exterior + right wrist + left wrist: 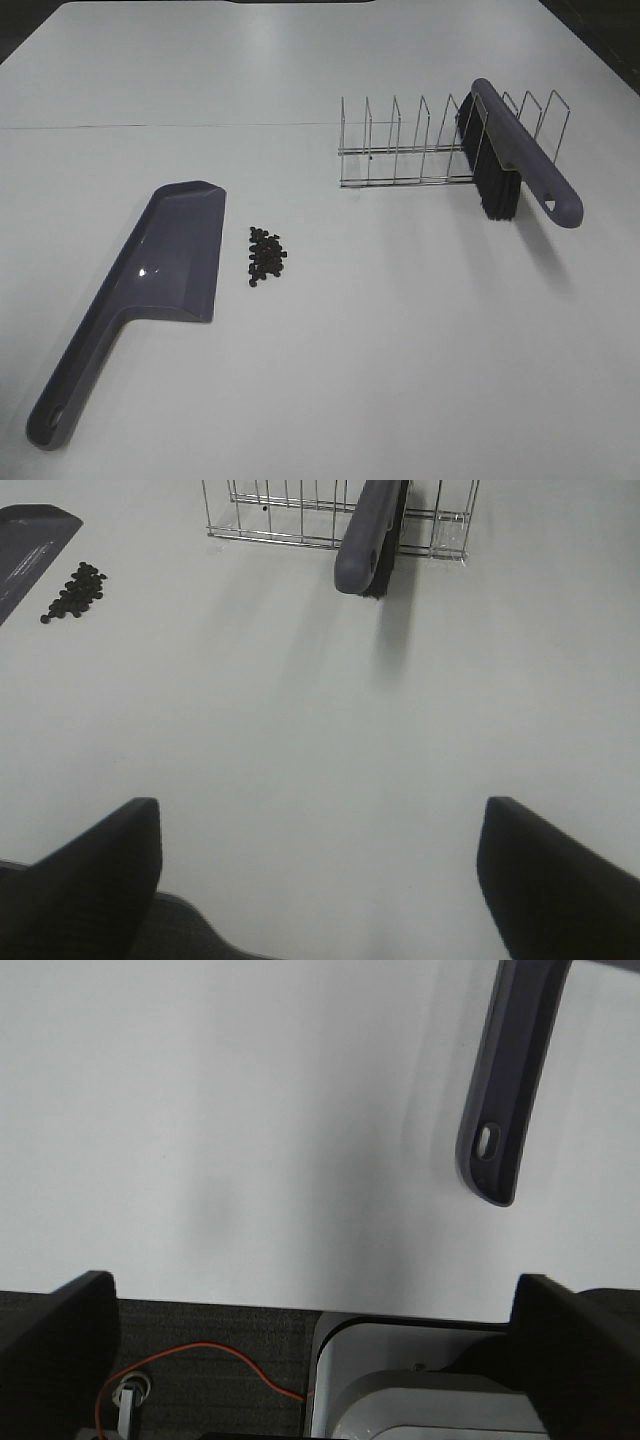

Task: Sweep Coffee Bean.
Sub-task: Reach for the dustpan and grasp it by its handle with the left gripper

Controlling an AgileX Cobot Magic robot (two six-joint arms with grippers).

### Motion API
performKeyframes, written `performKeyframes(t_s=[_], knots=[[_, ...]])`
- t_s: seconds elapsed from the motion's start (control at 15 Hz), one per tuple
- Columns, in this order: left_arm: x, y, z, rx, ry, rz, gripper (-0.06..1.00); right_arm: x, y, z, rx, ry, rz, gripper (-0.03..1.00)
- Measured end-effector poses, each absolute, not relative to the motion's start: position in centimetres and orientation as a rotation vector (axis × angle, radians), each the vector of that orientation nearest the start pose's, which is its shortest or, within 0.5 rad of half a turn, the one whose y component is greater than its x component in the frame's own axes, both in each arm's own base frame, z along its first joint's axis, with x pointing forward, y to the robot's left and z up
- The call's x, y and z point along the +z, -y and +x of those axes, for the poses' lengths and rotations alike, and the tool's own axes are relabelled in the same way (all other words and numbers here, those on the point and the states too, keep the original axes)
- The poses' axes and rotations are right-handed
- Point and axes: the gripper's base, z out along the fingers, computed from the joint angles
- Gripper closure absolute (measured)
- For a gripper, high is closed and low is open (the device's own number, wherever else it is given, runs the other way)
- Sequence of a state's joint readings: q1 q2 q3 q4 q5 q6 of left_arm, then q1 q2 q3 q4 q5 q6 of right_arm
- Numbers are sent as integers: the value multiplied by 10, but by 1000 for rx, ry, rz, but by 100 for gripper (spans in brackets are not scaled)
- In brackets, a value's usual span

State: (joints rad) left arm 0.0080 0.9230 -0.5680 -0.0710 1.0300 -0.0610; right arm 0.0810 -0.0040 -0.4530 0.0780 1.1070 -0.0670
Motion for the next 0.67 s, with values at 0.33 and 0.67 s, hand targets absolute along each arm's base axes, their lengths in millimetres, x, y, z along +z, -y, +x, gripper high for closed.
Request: performKeyframes(t_s=[0.33,0.67], knots=[[228,6,152,-131,-2893,-158,-3,261,-6,-3,103,-2126,-161,21],[244,6,187,-136,-2864,-148,-3,261,-6,-3,103,-2126,-161,21]])
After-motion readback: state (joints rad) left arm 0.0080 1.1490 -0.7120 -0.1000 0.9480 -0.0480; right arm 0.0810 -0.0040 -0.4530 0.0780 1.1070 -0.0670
